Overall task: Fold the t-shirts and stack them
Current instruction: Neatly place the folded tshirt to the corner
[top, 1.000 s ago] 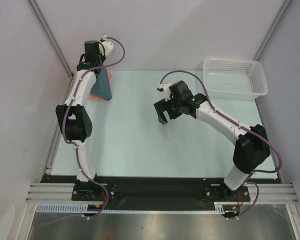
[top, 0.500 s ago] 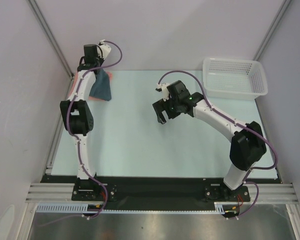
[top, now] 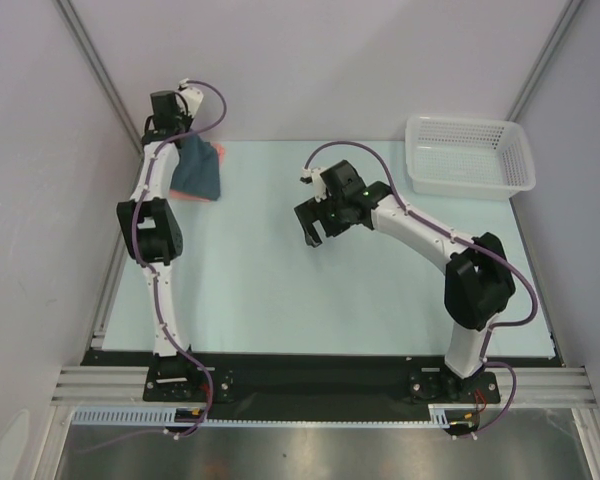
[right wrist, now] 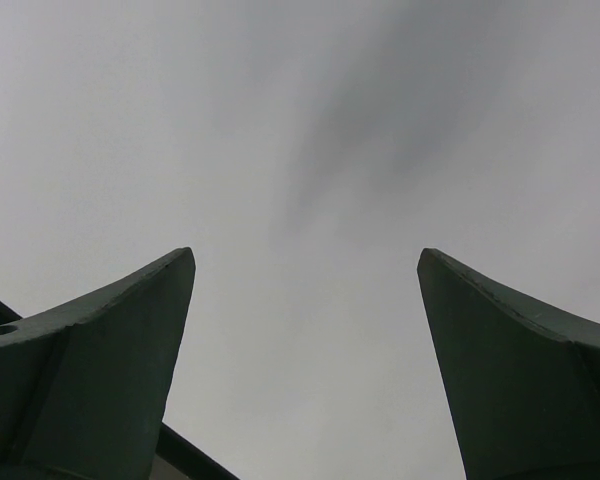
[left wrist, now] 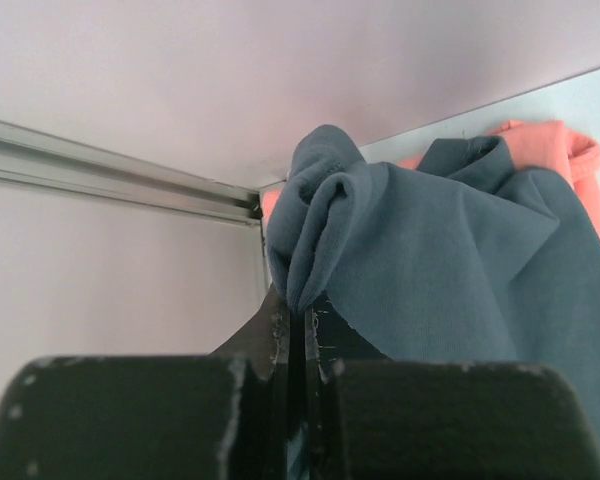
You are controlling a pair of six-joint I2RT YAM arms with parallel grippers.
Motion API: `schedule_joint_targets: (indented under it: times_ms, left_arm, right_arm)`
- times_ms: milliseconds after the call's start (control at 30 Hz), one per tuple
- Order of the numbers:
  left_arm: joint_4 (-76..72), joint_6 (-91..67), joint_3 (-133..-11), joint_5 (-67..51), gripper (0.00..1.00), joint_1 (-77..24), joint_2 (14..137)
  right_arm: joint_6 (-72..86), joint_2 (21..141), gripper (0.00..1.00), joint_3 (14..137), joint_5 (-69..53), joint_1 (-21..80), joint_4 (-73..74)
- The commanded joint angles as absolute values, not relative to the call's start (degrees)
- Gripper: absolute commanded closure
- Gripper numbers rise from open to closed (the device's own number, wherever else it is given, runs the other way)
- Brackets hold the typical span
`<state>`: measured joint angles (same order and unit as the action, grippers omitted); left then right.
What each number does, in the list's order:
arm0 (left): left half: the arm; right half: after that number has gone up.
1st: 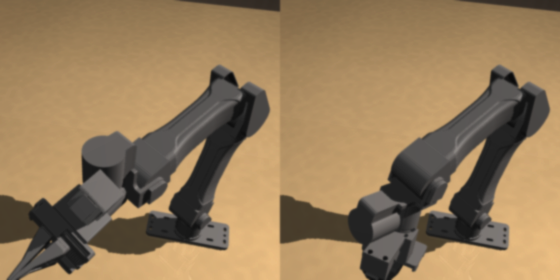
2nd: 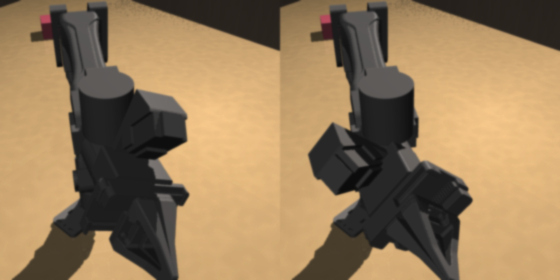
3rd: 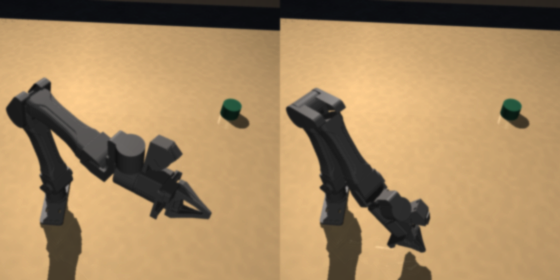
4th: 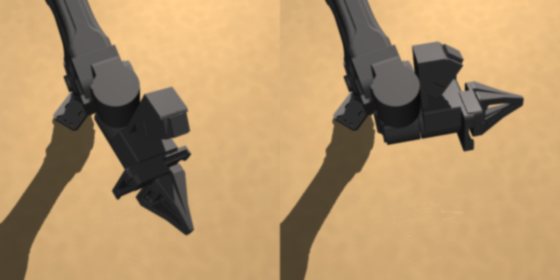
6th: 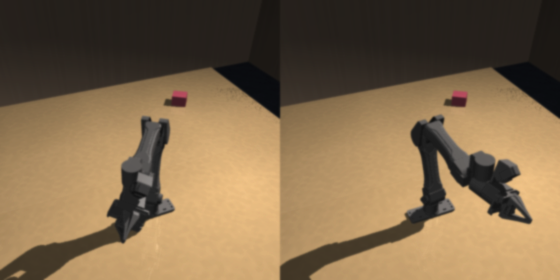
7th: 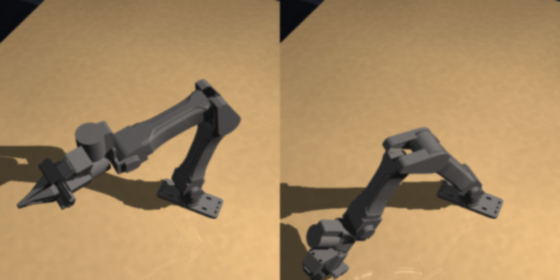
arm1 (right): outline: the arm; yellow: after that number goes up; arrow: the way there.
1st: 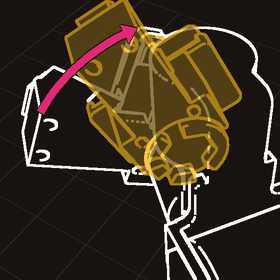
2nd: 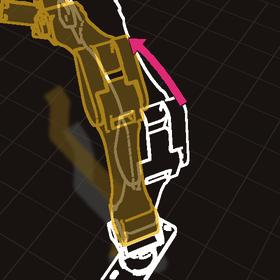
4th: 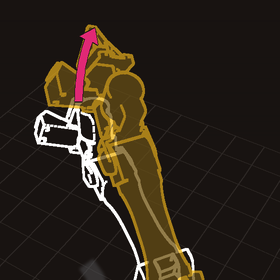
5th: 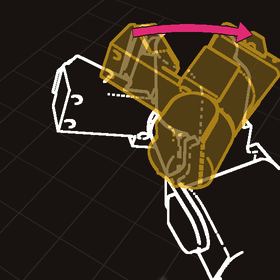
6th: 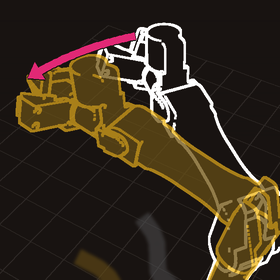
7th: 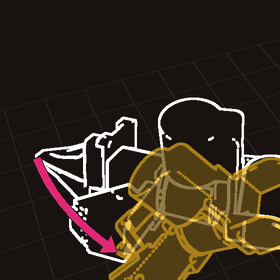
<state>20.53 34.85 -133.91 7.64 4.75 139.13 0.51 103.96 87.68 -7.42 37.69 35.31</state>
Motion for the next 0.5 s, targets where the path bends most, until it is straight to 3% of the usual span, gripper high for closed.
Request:
schedule_joint_targets:
  times_ms: [0,467]
  left_arm:
    - [15.8,31.4,-138.5,3.1,1.00,6.0,140.4]
    - [15.0,26.4,-140.9,-1.3,1.00,10.5,143.9]
  right_arm:
    - [1.3,105.7,0.00,91.1,-7.5,38.4,35.2]
    - [2.1,110.3,0.00,96.0,-7.6,39.9,36.4]
